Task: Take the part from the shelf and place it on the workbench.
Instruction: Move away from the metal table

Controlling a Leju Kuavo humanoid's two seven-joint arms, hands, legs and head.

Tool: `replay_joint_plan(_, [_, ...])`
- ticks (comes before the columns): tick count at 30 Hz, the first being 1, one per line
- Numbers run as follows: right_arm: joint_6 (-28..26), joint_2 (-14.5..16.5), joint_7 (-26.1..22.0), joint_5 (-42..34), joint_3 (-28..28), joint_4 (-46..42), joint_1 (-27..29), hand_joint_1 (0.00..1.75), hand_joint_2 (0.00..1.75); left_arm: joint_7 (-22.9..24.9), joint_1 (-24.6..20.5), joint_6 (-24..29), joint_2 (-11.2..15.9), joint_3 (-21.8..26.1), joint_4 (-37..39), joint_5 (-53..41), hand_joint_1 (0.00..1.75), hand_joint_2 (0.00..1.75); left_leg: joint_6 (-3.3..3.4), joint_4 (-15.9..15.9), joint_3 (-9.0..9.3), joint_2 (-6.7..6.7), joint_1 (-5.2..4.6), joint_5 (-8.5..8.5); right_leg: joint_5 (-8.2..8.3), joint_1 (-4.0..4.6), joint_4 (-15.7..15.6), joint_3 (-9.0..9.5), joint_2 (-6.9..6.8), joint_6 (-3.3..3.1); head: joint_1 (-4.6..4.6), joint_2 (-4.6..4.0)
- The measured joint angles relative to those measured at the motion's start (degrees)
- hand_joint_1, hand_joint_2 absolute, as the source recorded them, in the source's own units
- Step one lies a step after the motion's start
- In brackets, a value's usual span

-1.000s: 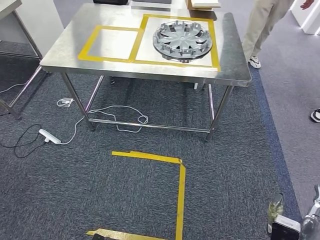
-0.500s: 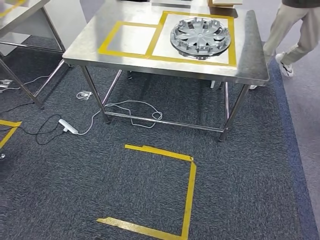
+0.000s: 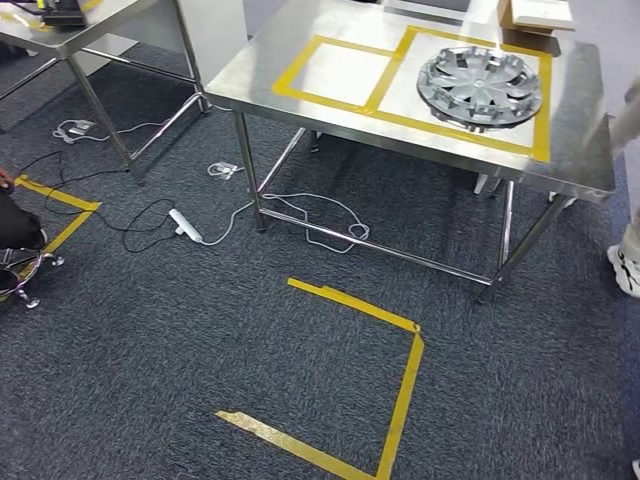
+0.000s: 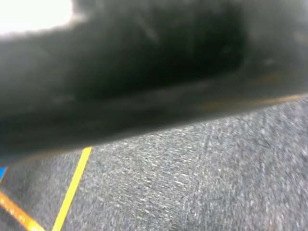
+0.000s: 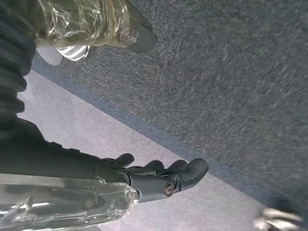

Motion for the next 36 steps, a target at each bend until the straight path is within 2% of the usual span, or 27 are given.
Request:
replay_joint_plan(1, [0.17, -0.08, -0.07, 0.14, -0.28, 0.46, -0.19, 0.00, 1.75, -0.09, -0.06, 0.02, -0.02, 0.02, 0.00, 0.01, 0.00, 0.00, 0.28, 0.02, -0.31, -0.53, -0.04, 0.20, -2.11, -0.05, 3.73, -1.64, 1.59, 0.11, 0.07, 0.00])
replay_joint_plan(2, [0.27, -0.14, -0.15, 0.30, -0.53, 0.90, -0.34, 0.00, 1.75, -0.19, -0.11, 0.03, -0.04, 0.05, 0.00, 0.01, 0.00, 0.00, 0.48, 0.04, -0.58, -1.12, -0.12, 0.37, -3.96, -0.04, 7.82, -3.44, 2.47, 0.12, 0.07, 0.00])
replay_joint_plan(3, [0.32, -0.22, -0.22, 0.53, -0.75, 1.35, -0.48, 0.00, 1.75, -0.30, -0.11, 0.03, -0.07, 0.09, 0.00, 0.04, 0.00, 0.00, 0.59, 0.06, -0.78, -1.79, -0.23, 0.53, -5.09, -0.02, 11.22, -4.96, 2.94, 0.09, 0.06, 0.00])
replay_joint_plan(4, [0.32, -0.29, -0.26, 0.84, -0.92, 1.80, -0.62, 0.00, 1.75, -0.38, -0.07, 0.03, -0.08, 0.14, 0.00, 0.08, 0.00, 0.00, 0.62, 0.09, -0.89, -2.48, -0.33, 0.64, -5.05, 0.00, 12.69, -5.63, 3.14, -0.02, 0.05, 0.00])
replay_joint_plan(5, [0.32, -0.37, -0.24, 1.21, -1.05, 2.23, -0.78, 0.00, 1.75, -0.43, -0.04, 0.03, -0.09, 0.20, 0.00, 0.14, 0.00, 0.00, 0.57, 0.11, -0.93, -3.19, -0.41, 0.73, -3.88, 0.01, 11.87, -5.25, 3.31, -0.19, 0.04, 0.00])
replay_joint_plan(6, [0.32, -0.43, -0.09, 1.58, -1.17, 2.64, -0.95, 0.00, 1.75, -0.44, -0.02, 0.03, -0.09, 0.25, 0.00, 0.20, 0.00, 0.00, 0.49, 0.14, -0.91, -3.93, -0.46, 0.80, -1.80, 0.02, 8.83, -3.82, 3.68, -0.45, 0.03, 0.00])
replay_joint_plan(8, [0.39, -0.56, 0.60, 2.34, -1.51, 3.38, -1.29, 0.00, 1.75, -0.44, -0.12, 0.04, -0.18, 0.42, 0.00, 0.26, 0.00, 0.00, 0.18, 0.28, -1.03, -5.30, -0.52, 0.95, 1.80, -0.05, 0.67, -0.08, 6.35, -1.03, 0.01, 0.00])
replay_joint_plan(10, [0.65, -0.67, 1.49, 3.19, -1.87, 4.01, -1.57, 0.00, 1.75, -0.43, -0.23, 0.10, -0.30, 0.76, 0.00, 0.33, 0.00, 0.00, -0.46, 0.45, -1.65, -6.53, -0.38, 1.28, 2.67, -0.05, -3.61, 1.89, 8.54, -1.26, 0.00, 0.00])
replay_joint_plan(12, [0.98, -0.69, 2.03, 3.80, -2.10, 4.47, -1.81, 0.00, 1.75, -0.43, -0.13, 0.17, -0.37, 1.09, 0.00, 0.38, 0.00, 0.00, -1.32, 0.49, -2.34, -7.78, -0.14, 1.77, 2.72, -0.03, -4.09, 2.10, 7.87, -1.37, 0.00, 0.00])
replay_joint_plan(13, [1.09, -0.69, 2.14, 3.97, -2.17, 4.63, -1.91, 0.00, 1.75, -0.43, -0.02, 0.20, -0.38, 1.19, 0.00, 0.38, 0.00, 0.00, -1.66, 0.74, -2.64, -7.56, -0.15, 1.65, 2.95, -0.11, -4.28, 2.14, 7.14, -1.59, -0.05, 0.00])
replay_joint_plan(15, [1.19, -0.68, 2.19, 4.13, -2.26, 4.93, -1.96, 0.00, 1.75, -0.42, 0.01, 0.28, -0.38, 1.27, 0.00, 0.39, 0.00, 0.00, -2.20, 3.75, -4.14, -5.25, -0.32, -0.49, 3.35, -0.34, -4.72, 2.16, 5.41, -2.08, -0.42, 0.00])
replay_joint_plan(17, [1.22, -0.69, 2.20, 4.16, -2.33, 5.15, -1.95, 0.00, 1.75, -0.41, -0.10, 0.32, -0.39, 1.29, 0.00, 0.40, 0.00, 0.00, -2.69, 10.91, -7.34, -2.50, -0.26, -4.55, 3.41, -0.21, -4.75, 1.98, 3.55, -2.35, -0.75, 0.00])
replay_joint_plan(18, [1.24, -0.70, 2.21, 4.16, -2.39, 5.26, -1.95, 0.00, 1.75, -0.41, -0.12, 0.32, -0.38, 1.30, 0.00, 0.42, 0.00, 0.00, -2.92, 14.47, -8.83, -1.95, -0.17, -6.07, 3.39, -0.12, -4.73, 1.75, 2.55, -2.38, -0.78, 0.00])
replay_joint_plan(19, [1.24, -0.70, 2.24, 4.16, -2.46, 5.30, -1.97, 0.00, 1.75, -0.41, -0.07, 0.32, -0.38, 1.30, 0.00, 0.42, 0.00, 0.00, -3.06, 16.45, -9.49, -1.70, -0.07, -6.57, 3.36, -0.06, -4.71, 1.54, 1.64, -2.40, -0.78, 0.00])
replay_joint_plan(20, [1.24, -0.70, 2.27, 4.16, -2.52, 5.35, -2.01, 0.00, 1.75, -0.41, 0.02, 0.32, -0.38, 1.31, 0.00, 0.42, 0.00, 0.00, -3.12, 16.30, -9.05, -1.53, -0.01, -6.03, 3.33, -0.02, -4.70, 1.37, 0.81, -2.39, -0.79, 0.00])
replay_joint_plan(21, [1.24, -0.70, 2.29, 4.16, -2.58, 5.41, -2.06, 0.00, 1.75, -0.41, 0.11, 0.32, -0.37, 1.32, 0.00, 0.43, 0.00, 0.00, -3.09, 13.77, -7.39, -1.22, 0.02, -4.58, 3.29, 0.01, -4.70, 1.30, 0.07, -2.35, -0.80, 0.00])
replay_joint_plan(22, [1.24, -0.70, 2.30, 4.16, -2.61, 5.49, -2.13, 0.00, 1.75, -0.41, 0.13, 0.32, -0.36, 1.33, 0.00, 0.43, 0.00, 0.00, -2.96, 9.77, -4.91, -0.40, -0.01, -2.84, 3.23, 0.04, -4.68, 1.55, -0.56, -2.28, -0.79, 0.00])
replay_joint_plan(24, [1.24, -0.70, 2.29, 4.16, -2.63, 5.62, -2.25, 0.00, 1.75, -0.41, -0.03, 0.33, -0.35, 1.37, 0.00, 0.43, 0.00, 0.00, -2.35, 2.37, -0.67, 1.89, -0.33, -0.72, 3.07, 0.36, -4.50, 2.04, -1.62, -1.92, -0.76, 0.00])
replay_joint_plan(26, [1.24, -0.70, 2.28, 4.16, -2.64, 5.69, -2.41, 0.00, 1.75, -0.41, -0.12, 0.34, -0.36, 1.41, 0.00, 0.42, 0.00, 0.00, -1.59, 0.07, 0.34, 2.61, -0.68, -0.45, 3.01, 0.63, -4.38, 2.31, -2.53, -1.44, -0.63, 0.00])
replay_joint_plan(27, [1.24, -0.70, 2.28, 4.16, -2.65, 5.71, -2.54, 0.00, 1.75, -0.41, -0.06, 0.34, -0.36, 1.45, 0.00, 0.42, 0.00, 0.00, -1.18, 0.06, 0.17, 1.95, -0.70, -0.28, 3.01, 0.60, -4.43, 2.43, -2.98, -1.16, -0.56, 0.00])
replay_joint_plan(28, [1.24, -0.71, 2.28, 4.17, -2.66, 5.71, -2.65, 0.00, 1.75, -0.41, 0.01, 0.34, -0.37, 1.48, 0.00, 0.42, 0.00, 0.00, -0.81, -0.09, 0.12, 1.49, -0.62, -0.11, 2.80, 0.50, -4.35, 2.39, -2.96, -0.86, -0.55, 0.00])
replay_joint_plan(30, [1.24, -0.73, 2.25, 4.17, -2.67, 5.72, -2.74, 0.00, 1.75, -0.40, 0.05, 0.36, -0.37, 1.52, 0.00, 0.43, 0.00, 0.00, -0.06, -0.45, 0.01, 0.45, -0.37, 0.33, 0.76, 0.27, -1.81, 1.20, -0.76, -0.32, -0.31, 0.00])
replay_joint_plan(32, [1.25, -0.75, 2.25, 4.17, -2.68, 5.75, -2.67, 0.00, 1.75, -0.40, -0.02, 0.38, -0.38, 1.54, 0.00, 0.44, 0.00, 0.00, 0.39, -0.50, -0.30, -0.62, -0.26, 0.62, -3.10, 0.12, 5.34, -2.15, 2.21, -0.04, -0.02, 0.00])
replay_joint_plan(33, [1.30, -0.76, 2.37, 4.20, -2.69, 5.78, -2.61, 0.00, 1.75, -0.41, -0.02, 0.38, -0.39, 1.54, 0.00, 0.44, 0.00, 0.00, 0.49, -0.48, -0.45, -1.25, -0.30, 0.70, -4.69, 0.09, 9.47, -4.12, 2.86, 0.04, 0.02, 0.00])
replay_joint_plan(34, [1.40, -0.77, 2.58, 4.29, -2.70, 5.81, -2.56, 0.00, 1.75, -0.41, 0.02, 0.38, -0.39, 1.55, 0.00, 0.44, 0.00, 0.00, 0.54, -0.46, -0.52, -1.91, -0.34, 0.76, -5.31, 0.09, 12.26, -5.53, 3.13, 0.07, 0.00, 0.00])
replay_joint_plan(35, [1.59, -0.77, 2.94, 4.50, -2.74, 5.85, -2.50, 0.00, 1.75, -0.40, 0.07, 0.38, -0.39, 1.57, 0.00, 0.44, 0.00, 0.00, 0.54, -0.43, -0.52, -2.64, -0.37, 0.78, -4.69, 0.09, 12.81, -5.93, 3.26, 0.06, 0.02, 0.00])
replay_joint_plan(36, [1.88, -0.77, 3.38, 4.81, -2.80, 5.87, -2.47, 0.00, 1.75, -0.40, 0.11, 0.38, -0.40, 1.60, 0.00, 0.45, 0.00, 0.00, 0.52, -0.40, -0.44, -3.43, -0.39, 0.80, -2.92, 0.08, 10.95, -5.20, 3.42, -0.01, 0.01, 0.00])
